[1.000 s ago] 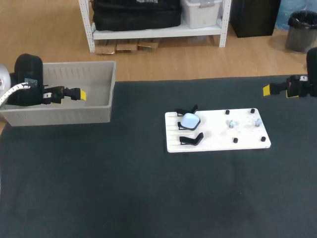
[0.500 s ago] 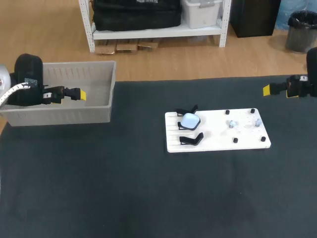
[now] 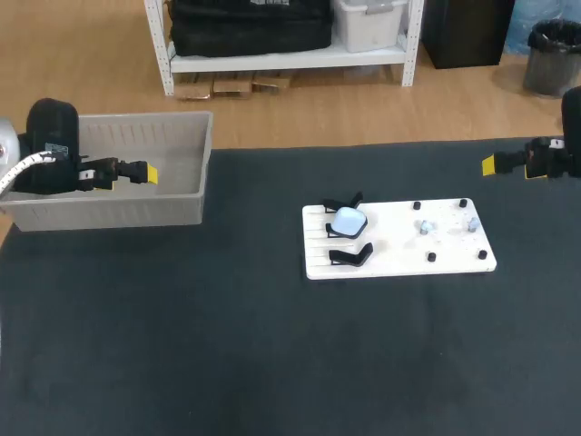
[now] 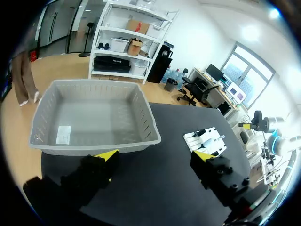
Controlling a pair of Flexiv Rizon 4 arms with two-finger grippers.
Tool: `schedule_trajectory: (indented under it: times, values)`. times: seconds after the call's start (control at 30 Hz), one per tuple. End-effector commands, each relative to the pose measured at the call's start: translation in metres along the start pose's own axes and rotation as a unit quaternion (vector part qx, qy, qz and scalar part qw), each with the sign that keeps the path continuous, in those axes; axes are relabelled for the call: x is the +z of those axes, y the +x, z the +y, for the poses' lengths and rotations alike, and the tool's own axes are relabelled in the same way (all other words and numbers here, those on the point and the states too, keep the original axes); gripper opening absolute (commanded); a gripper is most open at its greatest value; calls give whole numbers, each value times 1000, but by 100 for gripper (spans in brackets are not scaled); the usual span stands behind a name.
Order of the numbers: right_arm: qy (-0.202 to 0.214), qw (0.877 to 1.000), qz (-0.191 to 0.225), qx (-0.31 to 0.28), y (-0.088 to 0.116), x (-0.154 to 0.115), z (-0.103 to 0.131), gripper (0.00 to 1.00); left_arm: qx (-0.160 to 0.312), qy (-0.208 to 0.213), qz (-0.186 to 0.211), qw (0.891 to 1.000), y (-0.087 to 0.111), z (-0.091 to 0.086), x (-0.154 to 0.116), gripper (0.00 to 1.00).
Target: Pick up each earbud case from the left stands, insert the matching earbuds, close the lid, and place the case in the box.
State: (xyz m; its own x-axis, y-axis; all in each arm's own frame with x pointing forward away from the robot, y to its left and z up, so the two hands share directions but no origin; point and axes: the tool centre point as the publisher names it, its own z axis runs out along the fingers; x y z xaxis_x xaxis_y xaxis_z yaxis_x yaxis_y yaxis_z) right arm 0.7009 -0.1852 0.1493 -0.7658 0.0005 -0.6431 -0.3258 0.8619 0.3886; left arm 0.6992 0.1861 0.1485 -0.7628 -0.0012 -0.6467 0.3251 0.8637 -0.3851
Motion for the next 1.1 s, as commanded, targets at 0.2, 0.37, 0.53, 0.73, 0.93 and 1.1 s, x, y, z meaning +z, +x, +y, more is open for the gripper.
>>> schedule_trajectory:
  times: [0.2, 0.37, 0.53, 0.73, 0.93, 1.1]
  values:
    - [0, 1000, 1, 0, 0, 0, 0, 100, 83, 33, 0, 996, -22, -25, 10, 100]
    - [0, 1000, 1, 0, 0, 0, 0, 100, 168, 52, 5, 984, -34, -48, 19, 100]
    - [0, 1000, 1, 0, 0, 0, 0, 100, 274, 126, -3, 953, -39, -78, 25, 100]
    - [0, 1000, 1, 0, 0, 0, 0, 100, 361, 162, 13, 918, -39, -101, 41, 100]
    - [0, 1000, 1, 0, 0, 0, 0, 100, 406, 187, 20, 894, -31, -115, 65, 100]
    - [0, 1000, 1, 0, 0, 0, 0, 100, 445, 219, 17, 868, -21, -128, 83, 100]
